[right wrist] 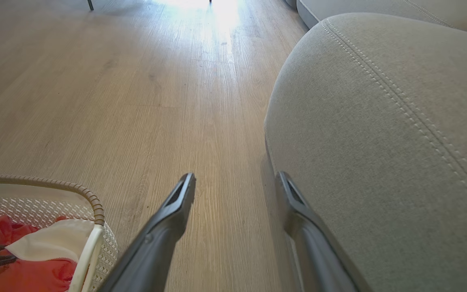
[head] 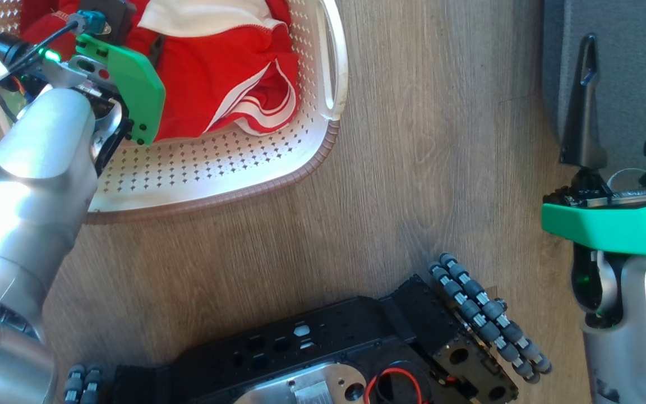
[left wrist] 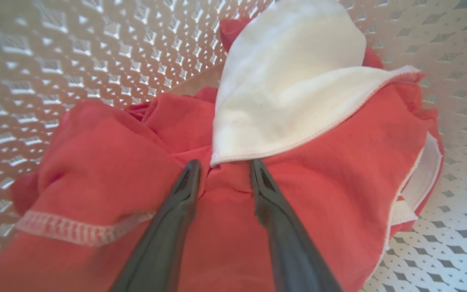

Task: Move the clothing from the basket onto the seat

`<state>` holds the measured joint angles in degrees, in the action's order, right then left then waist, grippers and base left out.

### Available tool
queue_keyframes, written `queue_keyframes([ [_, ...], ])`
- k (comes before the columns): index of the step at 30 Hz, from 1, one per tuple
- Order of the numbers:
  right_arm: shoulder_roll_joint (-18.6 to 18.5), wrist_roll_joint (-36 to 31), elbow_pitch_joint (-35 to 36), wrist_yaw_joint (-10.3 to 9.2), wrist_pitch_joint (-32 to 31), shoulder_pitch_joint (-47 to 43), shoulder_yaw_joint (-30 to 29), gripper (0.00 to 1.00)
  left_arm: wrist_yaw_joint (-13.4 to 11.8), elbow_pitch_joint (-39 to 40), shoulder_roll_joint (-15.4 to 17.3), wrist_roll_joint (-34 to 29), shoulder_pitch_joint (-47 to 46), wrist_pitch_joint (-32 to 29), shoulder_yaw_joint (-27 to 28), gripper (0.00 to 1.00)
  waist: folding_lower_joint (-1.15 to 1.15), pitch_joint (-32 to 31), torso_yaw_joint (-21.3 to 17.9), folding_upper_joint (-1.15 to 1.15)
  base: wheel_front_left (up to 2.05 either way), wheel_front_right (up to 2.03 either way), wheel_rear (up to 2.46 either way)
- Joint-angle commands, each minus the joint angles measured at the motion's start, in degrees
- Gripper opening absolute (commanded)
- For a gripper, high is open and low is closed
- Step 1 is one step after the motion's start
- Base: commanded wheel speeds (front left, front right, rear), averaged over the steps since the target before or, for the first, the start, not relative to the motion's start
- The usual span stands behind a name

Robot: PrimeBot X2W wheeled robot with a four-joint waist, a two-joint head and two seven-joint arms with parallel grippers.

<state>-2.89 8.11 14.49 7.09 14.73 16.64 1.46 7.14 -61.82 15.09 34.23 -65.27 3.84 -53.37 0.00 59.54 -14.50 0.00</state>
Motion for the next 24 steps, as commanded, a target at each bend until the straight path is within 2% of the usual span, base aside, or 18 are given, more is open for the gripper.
queue_keyframes([
  [1,0.01,-0.2,1.79,0.4,0.27,-3.24,0.47,1.0,0.35,0.05,0.98,0.71,-0.44,0.43,0.26,0.57,0.0,0.04,0.04,0.0,0.0,0.0,0.0],
  [5,0.01,-0.06,1.8,0.4,0.27,-3.2,0.37,1.0,0.35,-0.07,0.85,1.72,-0.71,0.74,-0.78,0.47,0.0,0.17,0.14,0.0,0.0,0.0,0.0],
  [8,0.01,0.04,1.74,0.4,0.27,-3.13,0.47,1.0,0.35,0.01,0.73,2.63,-1.05,1.19,-1.89,0.34,0.0,0.29,0.25,0.0,0.0,0.0,0.0],
  [9,0.01,0.07,1.72,0.4,0.27,-3.11,0.53,1.0,0.35,-0.02,0.7,2.91,-1.14,1.29,-2.27,0.13,0.0,0.31,0.25,0.0,0.0,0.0,0.0],
  [10,0.01,0.11,1.68,0.4,0.27,-3.07,0.57,1.0,0.35,-0.07,0.66,3.18,-1.22,1.36,-2.67,0.0,0.0,0.31,0.24,0.0,0.0,0.0,0.0],
  [18,0.01,0.53,1.13,0.4,0.27,-2.59,0.43,1.0,0.35,0.8,0.36,6.64,-1.62,2.46,-5.14,0.0,0.0,0.28,0.23,0.0,0.0,0.0,0.0],
  [24,0.01,0.56,0.35,0.4,0.27,-1.74,0.33,1.0,0.35,3.1,0.42,10.13,-1.69,5.89,-5.5,0.0,0.0,-1.57,1.18,0.0,0.0,0.0,0.0],
])
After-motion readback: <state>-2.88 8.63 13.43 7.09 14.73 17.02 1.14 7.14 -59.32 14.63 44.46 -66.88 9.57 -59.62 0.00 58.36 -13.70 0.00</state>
